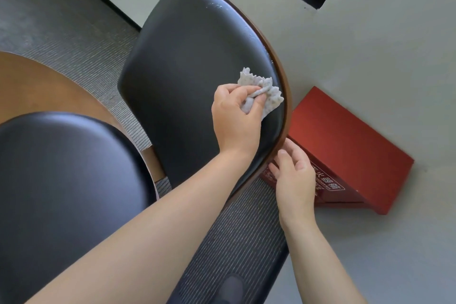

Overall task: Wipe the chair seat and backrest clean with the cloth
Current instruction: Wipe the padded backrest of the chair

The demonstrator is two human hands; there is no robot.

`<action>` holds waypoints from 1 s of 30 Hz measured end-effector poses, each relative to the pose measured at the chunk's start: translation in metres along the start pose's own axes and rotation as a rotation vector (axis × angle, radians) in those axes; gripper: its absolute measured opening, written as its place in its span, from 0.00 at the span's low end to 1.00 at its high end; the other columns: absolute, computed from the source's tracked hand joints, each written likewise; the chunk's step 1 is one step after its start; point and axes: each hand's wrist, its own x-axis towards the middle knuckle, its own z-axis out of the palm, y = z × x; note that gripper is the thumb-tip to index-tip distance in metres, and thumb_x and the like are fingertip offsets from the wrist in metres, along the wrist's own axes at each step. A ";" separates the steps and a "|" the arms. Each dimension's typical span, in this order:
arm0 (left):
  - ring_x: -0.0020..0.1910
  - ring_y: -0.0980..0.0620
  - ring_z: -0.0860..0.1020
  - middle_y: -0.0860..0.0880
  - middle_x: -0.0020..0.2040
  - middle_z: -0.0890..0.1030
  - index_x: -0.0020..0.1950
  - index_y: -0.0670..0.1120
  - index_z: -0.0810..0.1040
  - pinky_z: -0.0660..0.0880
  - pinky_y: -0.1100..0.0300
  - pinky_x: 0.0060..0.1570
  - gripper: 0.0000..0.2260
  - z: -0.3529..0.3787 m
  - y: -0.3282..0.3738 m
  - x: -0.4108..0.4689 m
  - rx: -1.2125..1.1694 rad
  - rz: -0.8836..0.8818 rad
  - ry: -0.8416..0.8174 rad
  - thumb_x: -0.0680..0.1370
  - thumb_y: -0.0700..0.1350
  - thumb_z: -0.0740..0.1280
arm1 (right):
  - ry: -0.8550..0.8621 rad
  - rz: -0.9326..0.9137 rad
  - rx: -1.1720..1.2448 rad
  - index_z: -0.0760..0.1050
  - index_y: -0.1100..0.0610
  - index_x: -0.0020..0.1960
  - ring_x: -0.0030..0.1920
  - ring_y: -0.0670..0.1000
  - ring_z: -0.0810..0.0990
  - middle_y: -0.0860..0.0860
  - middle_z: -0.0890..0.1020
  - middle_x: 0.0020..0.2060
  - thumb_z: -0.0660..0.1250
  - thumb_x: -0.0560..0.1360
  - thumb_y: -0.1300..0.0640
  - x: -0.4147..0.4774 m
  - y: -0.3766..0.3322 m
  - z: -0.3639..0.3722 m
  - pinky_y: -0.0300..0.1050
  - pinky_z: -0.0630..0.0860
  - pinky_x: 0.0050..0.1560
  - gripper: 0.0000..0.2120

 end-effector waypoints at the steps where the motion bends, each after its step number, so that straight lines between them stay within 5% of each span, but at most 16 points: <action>1: 0.54 0.55 0.74 0.55 0.51 0.72 0.51 0.51 0.81 0.74 0.64 0.53 0.06 0.003 -0.001 -0.001 0.005 0.003 0.018 0.75 0.49 0.70 | -0.002 0.000 0.003 0.75 0.50 0.64 0.56 0.38 0.78 0.37 0.79 0.53 0.57 0.80 0.60 0.001 0.001 0.000 0.45 0.75 0.62 0.15; 6: 0.55 0.51 0.72 0.55 0.53 0.70 0.52 0.51 0.78 0.76 0.55 0.53 0.07 0.013 -0.004 -0.003 0.027 -0.003 0.066 0.76 0.51 0.68 | 0.008 -0.003 0.008 0.74 0.47 0.62 0.59 0.43 0.78 0.43 0.80 0.57 0.57 0.80 0.59 0.005 0.002 -0.001 0.49 0.74 0.63 0.14; 15: 0.54 0.50 0.75 0.54 0.52 0.70 0.51 0.53 0.77 0.74 0.58 0.54 0.08 0.003 -0.022 0.003 -0.026 -0.086 0.059 0.76 0.55 0.67 | 0.058 -0.086 -0.019 0.75 0.49 0.62 0.59 0.43 0.77 0.41 0.80 0.56 0.56 0.80 0.55 0.016 -0.002 0.007 0.51 0.74 0.63 0.14; 19: 0.53 0.53 0.76 0.54 0.52 0.70 0.49 0.54 0.75 0.70 0.70 0.48 0.06 -0.006 -0.034 0.006 -0.072 -0.163 0.029 0.76 0.54 0.68 | 0.073 -0.111 -0.020 0.74 0.49 0.62 0.57 0.37 0.76 0.36 0.78 0.53 0.57 0.81 0.54 0.017 -0.003 0.009 0.46 0.74 0.62 0.13; 23: 0.52 0.55 0.75 0.54 0.53 0.69 0.49 0.55 0.74 0.65 0.75 0.43 0.04 -0.013 -0.048 0.003 -0.053 -0.241 0.030 0.77 0.51 0.66 | 0.062 -0.168 -0.034 0.70 0.48 0.61 0.51 0.29 0.74 0.35 0.77 0.51 0.58 0.81 0.52 0.020 -0.009 0.018 0.26 0.71 0.52 0.10; 30: 0.45 0.64 0.73 0.53 0.53 0.70 0.50 0.52 0.75 0.64 0.84 0.38 0.03 -0.025 -0.072 0.003 -0.017 -0.313 -0.004 0.77 0.49 0.66 | 0.119 -0.299 -0.141 0.65 0.48 0.63 0.51 0.33 0.75 0.38 0.76 0.50 0.61 0.79 0.47 0.035 -0.008 0.039 0.25 0.70 0.49 0.14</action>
